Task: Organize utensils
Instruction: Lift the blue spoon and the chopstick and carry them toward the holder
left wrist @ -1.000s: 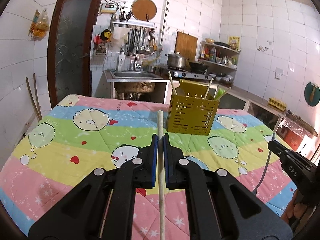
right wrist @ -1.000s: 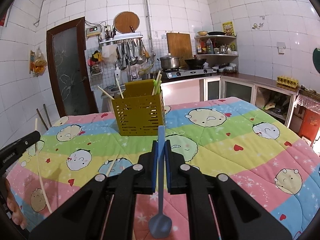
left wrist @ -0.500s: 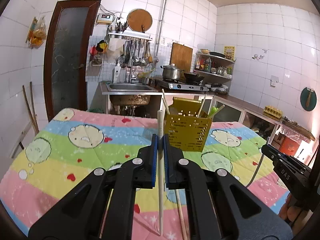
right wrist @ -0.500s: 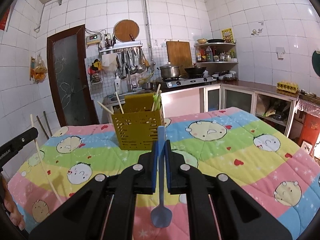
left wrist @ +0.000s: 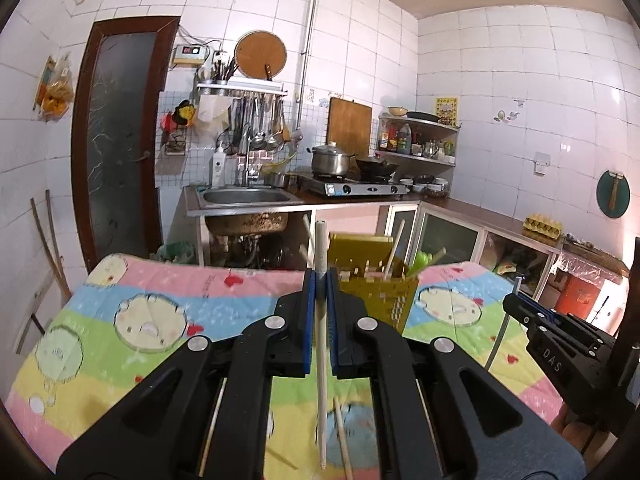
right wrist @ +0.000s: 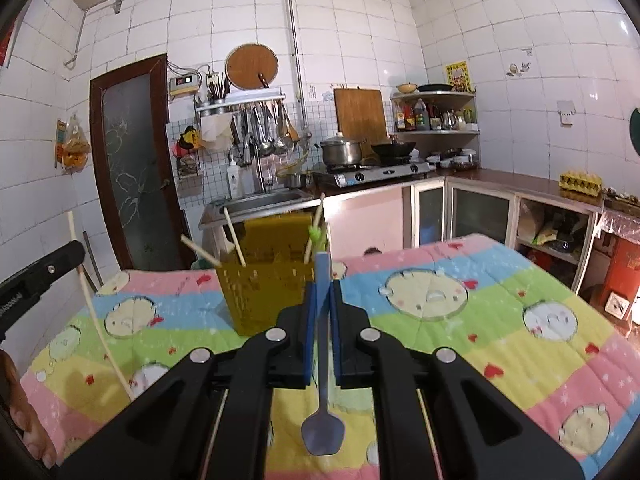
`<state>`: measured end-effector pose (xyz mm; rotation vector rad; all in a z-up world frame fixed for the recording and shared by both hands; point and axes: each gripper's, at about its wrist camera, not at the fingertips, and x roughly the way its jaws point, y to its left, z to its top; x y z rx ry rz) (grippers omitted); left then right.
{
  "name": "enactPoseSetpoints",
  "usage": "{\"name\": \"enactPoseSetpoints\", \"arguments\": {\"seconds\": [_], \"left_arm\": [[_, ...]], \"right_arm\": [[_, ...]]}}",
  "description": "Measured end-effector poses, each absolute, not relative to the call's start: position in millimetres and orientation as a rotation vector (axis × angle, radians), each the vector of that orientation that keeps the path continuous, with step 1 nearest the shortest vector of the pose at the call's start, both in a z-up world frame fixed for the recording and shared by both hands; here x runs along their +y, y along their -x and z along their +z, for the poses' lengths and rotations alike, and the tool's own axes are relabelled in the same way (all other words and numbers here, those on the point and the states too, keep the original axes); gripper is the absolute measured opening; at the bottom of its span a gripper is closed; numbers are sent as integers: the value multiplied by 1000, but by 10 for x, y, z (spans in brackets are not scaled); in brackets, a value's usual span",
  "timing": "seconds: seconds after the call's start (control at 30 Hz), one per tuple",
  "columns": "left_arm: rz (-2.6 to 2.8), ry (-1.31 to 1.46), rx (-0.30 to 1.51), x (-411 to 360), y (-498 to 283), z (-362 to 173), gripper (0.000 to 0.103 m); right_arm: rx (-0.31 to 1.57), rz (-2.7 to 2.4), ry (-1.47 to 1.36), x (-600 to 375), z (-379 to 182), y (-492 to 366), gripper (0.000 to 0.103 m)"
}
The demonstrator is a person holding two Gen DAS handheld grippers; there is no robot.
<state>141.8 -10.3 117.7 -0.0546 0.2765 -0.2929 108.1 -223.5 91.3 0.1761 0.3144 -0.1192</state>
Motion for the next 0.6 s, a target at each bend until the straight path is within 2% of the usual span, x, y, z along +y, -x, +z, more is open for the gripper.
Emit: {"name": "enactPoseSetpoints", "arguments": {"seconds": [0.27,0.6], "left_arm": [[-320,58,231,-326,-1973,1662,4],[-301,69,179,-601,-2733,2047,4]], "right_arm": [[245,-104,-180,-2268,1476,-1645,7],[215,-100,-208,-2376,1888,-2457,7]]}}
